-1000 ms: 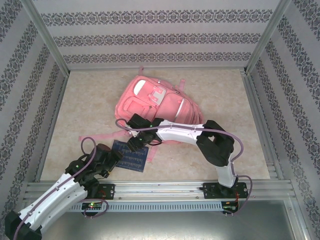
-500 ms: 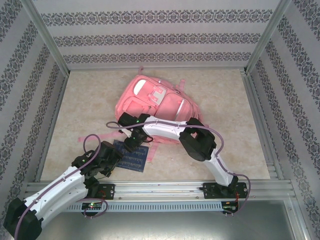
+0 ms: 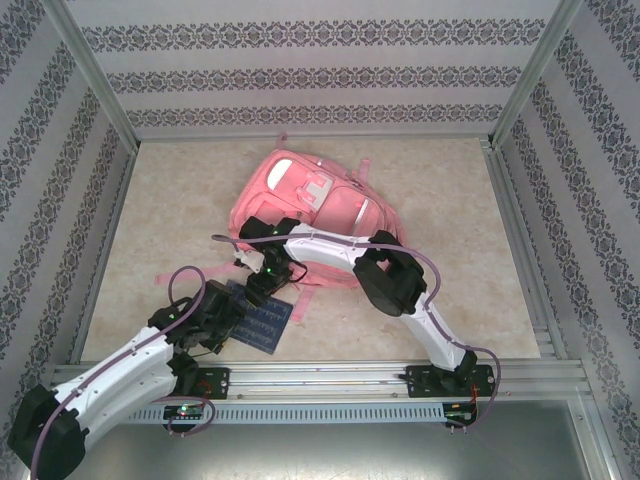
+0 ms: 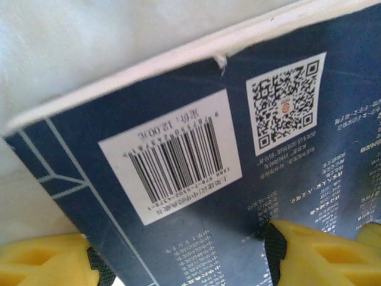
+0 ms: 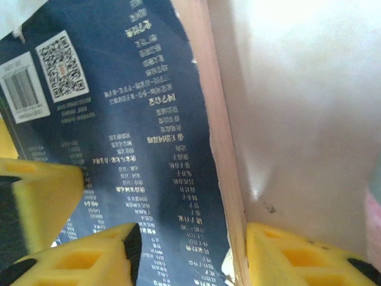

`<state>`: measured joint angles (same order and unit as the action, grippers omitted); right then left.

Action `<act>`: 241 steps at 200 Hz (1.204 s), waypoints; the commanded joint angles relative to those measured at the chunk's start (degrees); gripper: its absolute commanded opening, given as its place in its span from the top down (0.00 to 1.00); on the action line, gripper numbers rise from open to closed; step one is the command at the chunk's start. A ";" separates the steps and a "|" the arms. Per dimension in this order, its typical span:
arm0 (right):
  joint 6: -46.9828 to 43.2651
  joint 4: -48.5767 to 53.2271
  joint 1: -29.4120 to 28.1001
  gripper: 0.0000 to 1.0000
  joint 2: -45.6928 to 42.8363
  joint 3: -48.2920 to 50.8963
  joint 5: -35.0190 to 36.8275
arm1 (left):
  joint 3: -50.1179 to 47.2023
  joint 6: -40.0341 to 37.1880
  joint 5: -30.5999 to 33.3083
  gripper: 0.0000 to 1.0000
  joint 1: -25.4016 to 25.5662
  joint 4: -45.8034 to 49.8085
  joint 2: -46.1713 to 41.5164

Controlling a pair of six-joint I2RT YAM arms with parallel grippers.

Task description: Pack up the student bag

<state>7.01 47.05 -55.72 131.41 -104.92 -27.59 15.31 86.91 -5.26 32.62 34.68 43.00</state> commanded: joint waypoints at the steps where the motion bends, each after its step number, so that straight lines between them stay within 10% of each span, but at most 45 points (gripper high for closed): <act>1: -0.84 0.94 0.06 0.56 -3.31 0.07 -5.84 | -10.66 1.78 -3.87 0.31 0.26 -34.83 6.01; 41: 0.17 -0.56 0.97 0.79 -4.78 0.97 -10.84 | -10.13 1.11 -3.45 0.32 0.25 -34.93 5.58; 115: 1.08 -2.58 0.44 0.69 -0.87 3.50 -21.09 | -10.73 0.29 -3.18 0.32 0.28 -35.26 2.77; 148: 1.99 -4.27 0.52 0.84 -1.40 4.41 -17.51 | -10.19 -0.26 -3.23 0.32 0.25 -33.52 1.21; 165: 2.86 -4.87 1.26 1.00 -3.92 5.02 -12.56 | -8.12 -2.27 -3.09 0.30 0.08 -29.04 -0.28; 241: 17.31 -28.50 8.35 1.00 -25.92 23.80 -16.52 | 12.08 -17.42 5.67 0.14 -1.84 4.67 -9.87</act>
<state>17.45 31.18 -49.04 112.42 -85.69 -38.76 21.30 76.58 -3.18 31.68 35.66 33.82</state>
